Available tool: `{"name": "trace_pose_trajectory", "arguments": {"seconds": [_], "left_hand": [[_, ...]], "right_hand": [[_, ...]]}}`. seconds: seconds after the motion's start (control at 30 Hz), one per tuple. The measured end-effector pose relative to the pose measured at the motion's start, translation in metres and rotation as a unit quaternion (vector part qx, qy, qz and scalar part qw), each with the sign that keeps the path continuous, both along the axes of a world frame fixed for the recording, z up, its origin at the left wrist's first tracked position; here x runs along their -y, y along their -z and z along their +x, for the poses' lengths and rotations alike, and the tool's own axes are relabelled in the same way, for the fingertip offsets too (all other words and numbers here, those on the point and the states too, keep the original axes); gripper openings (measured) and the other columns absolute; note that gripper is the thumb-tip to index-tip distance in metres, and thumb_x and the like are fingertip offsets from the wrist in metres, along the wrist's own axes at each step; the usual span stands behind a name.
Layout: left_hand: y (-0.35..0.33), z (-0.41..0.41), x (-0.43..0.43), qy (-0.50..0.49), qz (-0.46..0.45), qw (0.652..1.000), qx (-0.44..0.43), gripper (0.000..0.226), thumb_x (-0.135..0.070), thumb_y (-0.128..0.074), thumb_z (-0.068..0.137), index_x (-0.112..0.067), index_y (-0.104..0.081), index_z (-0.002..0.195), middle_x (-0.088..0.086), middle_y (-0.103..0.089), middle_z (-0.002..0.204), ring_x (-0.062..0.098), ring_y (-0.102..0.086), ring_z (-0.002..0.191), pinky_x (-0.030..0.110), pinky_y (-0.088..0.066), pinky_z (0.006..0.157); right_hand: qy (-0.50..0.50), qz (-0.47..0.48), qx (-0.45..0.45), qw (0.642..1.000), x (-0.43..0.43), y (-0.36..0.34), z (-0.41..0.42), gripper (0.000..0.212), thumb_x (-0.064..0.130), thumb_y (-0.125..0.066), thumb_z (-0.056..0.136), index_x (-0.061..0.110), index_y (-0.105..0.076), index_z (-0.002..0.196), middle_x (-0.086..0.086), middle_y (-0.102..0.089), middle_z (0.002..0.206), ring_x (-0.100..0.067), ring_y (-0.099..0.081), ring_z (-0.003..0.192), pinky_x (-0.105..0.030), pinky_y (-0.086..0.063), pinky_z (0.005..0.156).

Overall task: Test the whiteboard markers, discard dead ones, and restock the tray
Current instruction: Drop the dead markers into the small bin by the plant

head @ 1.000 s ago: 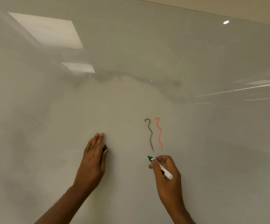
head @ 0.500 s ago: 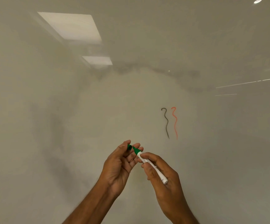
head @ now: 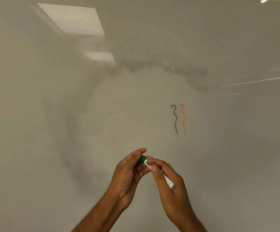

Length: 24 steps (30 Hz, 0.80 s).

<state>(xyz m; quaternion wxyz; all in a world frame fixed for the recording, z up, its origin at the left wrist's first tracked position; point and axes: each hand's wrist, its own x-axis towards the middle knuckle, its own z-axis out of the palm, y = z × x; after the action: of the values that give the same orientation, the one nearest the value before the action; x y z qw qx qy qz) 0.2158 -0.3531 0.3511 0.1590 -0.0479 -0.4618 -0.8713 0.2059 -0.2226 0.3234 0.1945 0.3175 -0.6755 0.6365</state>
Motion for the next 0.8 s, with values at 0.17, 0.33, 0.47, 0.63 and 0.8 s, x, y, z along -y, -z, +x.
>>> {"name": "trace_pose_trajectory", "arguments": {"seconds": [0.17,0.33,0.47,0.63,0.8], "left_hand": [[0.030,0.010,-0.003,-0.006,0.016,0.999,0.048,0.026,-0.018,-0.055,0.102,-0.007,-0.079,0.103,0.016,-0.069,0.094,0.029,-0.070,0.089,0.044,-0.059,0.089],[0.050,0.015,-0.013,0.028,0.038,0.996,0.080,0.025,-0.018,-0.058,0.101,-0.004,-0.077,0.108,0.017,-0.071,0.096,0.029,-0.070,0.092,0.042,-0.060,0.085],[0.061,0.026,-0.043,0.048,0.024,0.995,0.081,0.026,-0.017,-0.053,0.103,-0.002,-0.072,0.115,0.020,-0.074,0.100,0.029,-0.071,0.093,0.042,-0.058,0.089],[0.073,0.034,-0.101,0.032,-0.044,0.997,0.060,0.030,-0.016,-0.044,0.107,-0.002,-0.068,0.119,0.023,-0.074,0.107,0.034,-0.073,0.104,0.043,-0.055,0.096],[0.106,0.036,-0.190,0.011,-0.165,0.986,0.034,0.031,-0.019,-0.042,0.108,-0.007,-0.068,0.120,0.015,-0.077,0.106,0.029,-0.072,0.106,0.040,-0.055,0.096]], "right_hand": [[0.024,0.006,0.050,0.998,0.000,0.018,0.014,0.022,0.037,-0.051,0.095,0.035,-0.068,0.108,0.017,-0.070,0.108,-0.006,-0.065,0.108,-0.018,-0.055,0.087],[0.027,0.024,0.067,0.997,-0.010,0.035,0.030,0.020,0.028,-0.051,0.102,0.030,-0.068,0.112,0.012,-0.071,0.108,-0.008,-0.066,0.108,-0.021,-0.054,0.090],[0.048,-0.008,0.073,0.996,-0.045,0.043,0.047,0.021,0.037,-0.059,0.092,0.027,-0.069,0.107,0.014,-0.073,0.099,-0.008,-0.069,0.098,-0.019,-0.055,0.081],[0.109,0.033,0.079,0.990,-0.122,0.062,0.052,0.010,0.033,-0.069,0.089,0.031,-0.072,0.098,0.016,-0.072,0.089,-0.008,-0.068,0.088,-0.019,-0.055,0.073],[0.174,0.164,0.057,0.969,-0.216,0.098,0.047,0.017,0.035,-0.064,0.095,0.033,-0.068,0.112,0.021,-0.069,0.095,-0.005,-0.065,0.094,-0.024,-0.056,0.079]]}}
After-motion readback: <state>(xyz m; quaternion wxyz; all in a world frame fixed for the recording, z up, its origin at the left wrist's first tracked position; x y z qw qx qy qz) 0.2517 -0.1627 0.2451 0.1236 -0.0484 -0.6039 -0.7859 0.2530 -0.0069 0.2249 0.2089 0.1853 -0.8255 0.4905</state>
